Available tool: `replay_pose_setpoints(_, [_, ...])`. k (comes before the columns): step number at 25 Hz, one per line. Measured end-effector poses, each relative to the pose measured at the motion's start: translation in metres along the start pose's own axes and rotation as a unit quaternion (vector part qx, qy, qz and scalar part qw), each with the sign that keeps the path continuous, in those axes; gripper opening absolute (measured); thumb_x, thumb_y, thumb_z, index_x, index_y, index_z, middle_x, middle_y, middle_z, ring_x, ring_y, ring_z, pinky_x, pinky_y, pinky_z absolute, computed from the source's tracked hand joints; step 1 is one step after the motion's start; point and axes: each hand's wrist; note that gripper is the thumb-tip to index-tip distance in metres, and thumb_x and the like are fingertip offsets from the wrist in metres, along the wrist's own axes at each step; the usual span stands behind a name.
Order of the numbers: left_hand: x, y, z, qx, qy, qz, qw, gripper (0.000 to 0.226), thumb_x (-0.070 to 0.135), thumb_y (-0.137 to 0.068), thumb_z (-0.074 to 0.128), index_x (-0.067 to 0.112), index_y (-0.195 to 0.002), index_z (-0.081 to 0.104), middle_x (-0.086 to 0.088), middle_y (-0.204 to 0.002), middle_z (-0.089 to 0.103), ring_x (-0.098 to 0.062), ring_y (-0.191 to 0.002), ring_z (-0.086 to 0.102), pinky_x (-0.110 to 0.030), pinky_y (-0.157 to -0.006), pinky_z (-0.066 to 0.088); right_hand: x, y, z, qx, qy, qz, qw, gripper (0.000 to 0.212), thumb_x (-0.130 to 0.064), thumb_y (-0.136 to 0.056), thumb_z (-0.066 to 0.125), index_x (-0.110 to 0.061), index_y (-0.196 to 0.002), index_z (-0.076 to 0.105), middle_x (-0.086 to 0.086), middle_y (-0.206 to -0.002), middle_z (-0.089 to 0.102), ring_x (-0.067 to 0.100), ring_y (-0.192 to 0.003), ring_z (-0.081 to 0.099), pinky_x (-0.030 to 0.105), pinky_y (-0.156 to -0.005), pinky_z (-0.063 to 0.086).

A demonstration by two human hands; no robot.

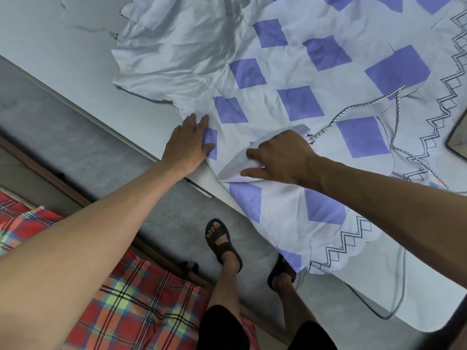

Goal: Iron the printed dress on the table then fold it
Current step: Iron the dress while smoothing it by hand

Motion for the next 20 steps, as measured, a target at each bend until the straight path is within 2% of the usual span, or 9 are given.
replay_pose_setpoints(3, [0.0,-0.004,0.004,-0.033,-0.018,-0.004,0.999,0.07,0.04,-0.098,0.047,0.015,-0.153,0.013,-0.02,-0.159,0.009,-0.032,-0.146,0.014,-0.044,-0.115,0.021,-0.002,0.025,0.008,-0.019,-0.014,-0.006,1.0,0.056,-0.068,-0.088,0.034,-0.022,-0.081,0.065,0.002,-0.048,0.053,0.024,-0.039,0.045,0.024,-0.045,0.026])
replay_pose_setpoints(6, [0.002,-0.007,0.003,-0.052,-0.004,-0.02,0.998,0.068,0.041,-0.099,0.044,0.016,-0.154,0.013,-0.019,-0.16,0.006,-0.03,-0.148,0.008,-0.044,-0.118,0.019,-0.003,0.055,0.014,-0.04,-0.034,-0.01,0.999,0.061,-0.069,-0.088,0.026,-0.023,-0.084,0.066,0.001,-0.049,0.055,0.024,-0.04,0.048,0.026,-0.043,0.037])
replay_pose_setpoints(10, [0.008,-0.006,-0.004,-0.061,0.005,-0.029,0.998,0.069,0.039,-0.098,0.047,0.015,-0.153,0.014,-0.02,-0.16,0.007,-0.031,-0.148,0.009,-0.044,-0.117,0.018,-0.004,0.09,0.015,-0.042,-0.031,-0.014,0.999,0.054,-0.066,-0.087,0.034,-0.023,-0.074,0.063,0.0,-0.045,0.052,0.024,-0.036,0.048,0.024,-0.043,0.028])
replay_pose_setpoints(14, [0.024,-0.001,-0.005,-0.02,0.011,-0.033,0.999,0.07,0.036,-0.094,0.055,0.009,-0.149,0.021,-0.025,-0.156,0.014,-0.037,-0.145,0.016,-0.045,-0.116,0.021,-0.008,0.117,0.018,-0.037,-0.028,-0.022,0.999,0.051,-0.066,-0.086,0.037,-0.023,-0.072,0.061,0.0,-0.046,0.052,0.024,-0.038,0.051,0.024,-0.045,0.026])
replay_pose_setpoints(18, [0.036,0.01,0.004,-0.026,-0.029,0.02,0.999,0.078,0.043,-0.096,0.049,0.012,-0.154,0.008,-0.021,-0.16,0.001,-0.035,-0.148,0.004,-0.043,-0.121,0.01,-0.007,0.116,0.008,-0.009,-0.045,-0.001,0.999,0.055,-0.068,-0.088,0.034,-0.022,-0.075,0.061,0.0,-0.048,0.052,0.026,-0.041,0.052,0.026,-0.044,0.032])
replay_pose_setpoints(20, [0.036,0.01,0.005,-0.029,-0.032,0.021,0.999,0.079,0.046,-0.097,0.046,0.016,-0.155,0.003,-0.02,-0.161,-0.004,-0.035,-0.149,0.0,-0.043,-0.121,0.008,-0.003,0.098,0.002,0.007,-0.046,0.003,0.999,0.057,-0.069,-0.089,0.031,-0.022,-0.078,0.061,0.001,-0.05,0.054,0.027,-0.042,0.053,0.026,-0.044,0.033])
Point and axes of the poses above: each hand's wrist, its own y-axis away from the middle knuckle, its own z-axis out of the palm, x = y × z
